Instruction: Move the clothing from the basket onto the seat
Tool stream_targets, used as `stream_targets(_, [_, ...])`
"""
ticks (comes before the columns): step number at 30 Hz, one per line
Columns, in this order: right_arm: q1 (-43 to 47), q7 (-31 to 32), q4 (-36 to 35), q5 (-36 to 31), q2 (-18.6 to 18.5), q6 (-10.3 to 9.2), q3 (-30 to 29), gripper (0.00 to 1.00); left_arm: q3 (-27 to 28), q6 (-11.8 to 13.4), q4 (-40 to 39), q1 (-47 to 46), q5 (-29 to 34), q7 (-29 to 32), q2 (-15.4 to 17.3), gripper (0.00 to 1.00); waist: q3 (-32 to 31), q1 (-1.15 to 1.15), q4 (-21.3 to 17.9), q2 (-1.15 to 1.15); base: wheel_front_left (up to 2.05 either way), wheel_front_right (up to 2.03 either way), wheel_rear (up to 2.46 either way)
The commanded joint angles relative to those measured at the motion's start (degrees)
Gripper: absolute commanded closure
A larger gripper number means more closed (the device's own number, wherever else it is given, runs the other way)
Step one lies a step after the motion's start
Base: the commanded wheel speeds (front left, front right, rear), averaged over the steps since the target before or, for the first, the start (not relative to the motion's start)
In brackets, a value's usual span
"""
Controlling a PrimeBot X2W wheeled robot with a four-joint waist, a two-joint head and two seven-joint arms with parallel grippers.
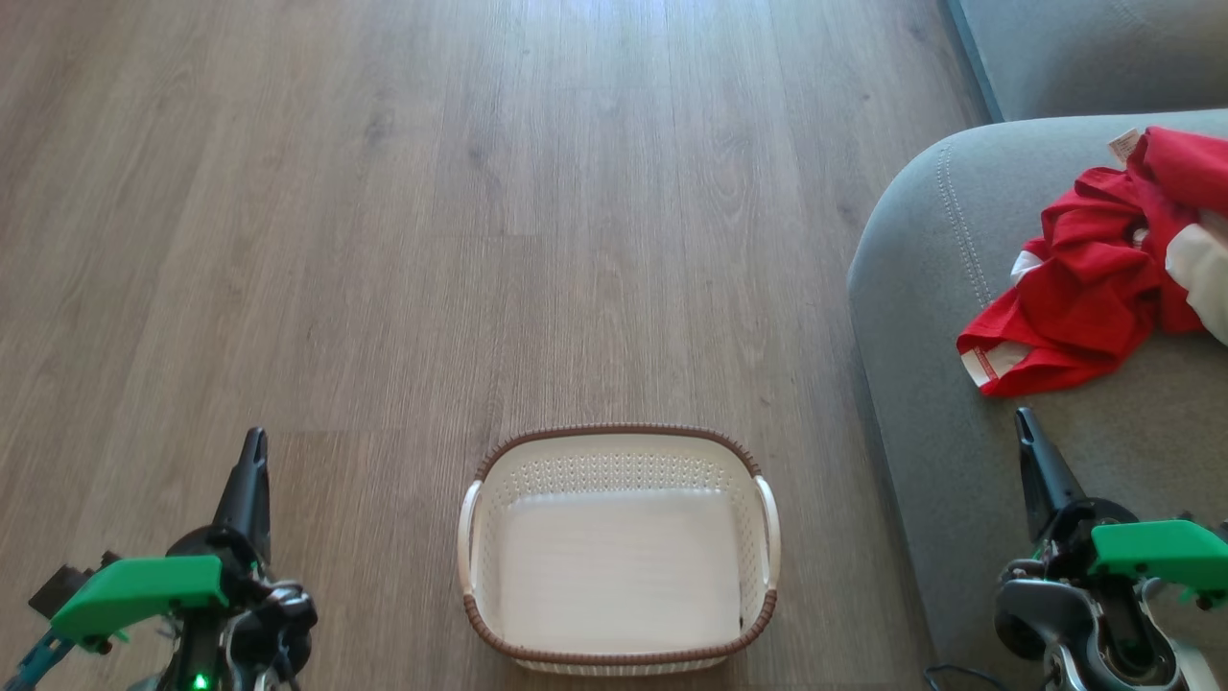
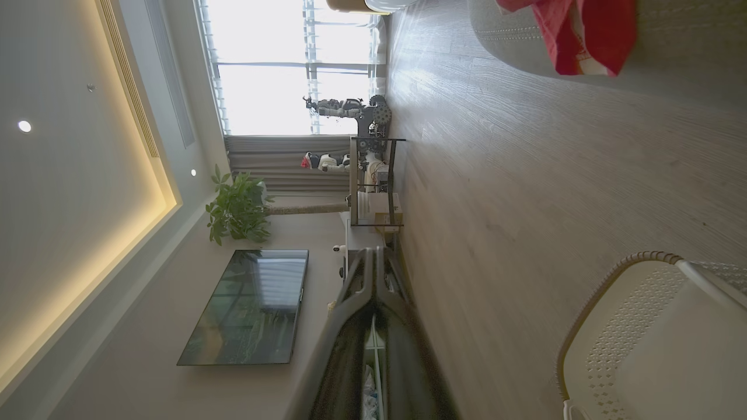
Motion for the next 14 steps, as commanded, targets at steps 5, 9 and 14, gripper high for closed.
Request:
stream_targets(5, [-2.88,0.45,-1.83,0.08,0.02,0.47,0.94,1.00,1.97,-0.37,-1.53,-2.89,-0.11,0.33,0.30,1.00,0.00,0.00,0.00,-0.01,0.00,0.00,0.00])
stream_targets(9, [-2.88,0.46,-1.83,0.07,0.03,0.47,0.93,1.00,1.99,-0.37,-1.53,-2.89,-0.09,0.35,0.28,1.00,0.00,0.00,0.00,-0.01,0.00,0.00,0.00])
stream_targets(14, [-2.88,0.48,-1.82,0.05,0.05,0.47,0.91,1.00,2.03,-0.37,-1.53,-2.90,-0.05,0.38,0.25,1.00,0.00,0.00,0.00,-0.01,0.00,0.00,0.00])
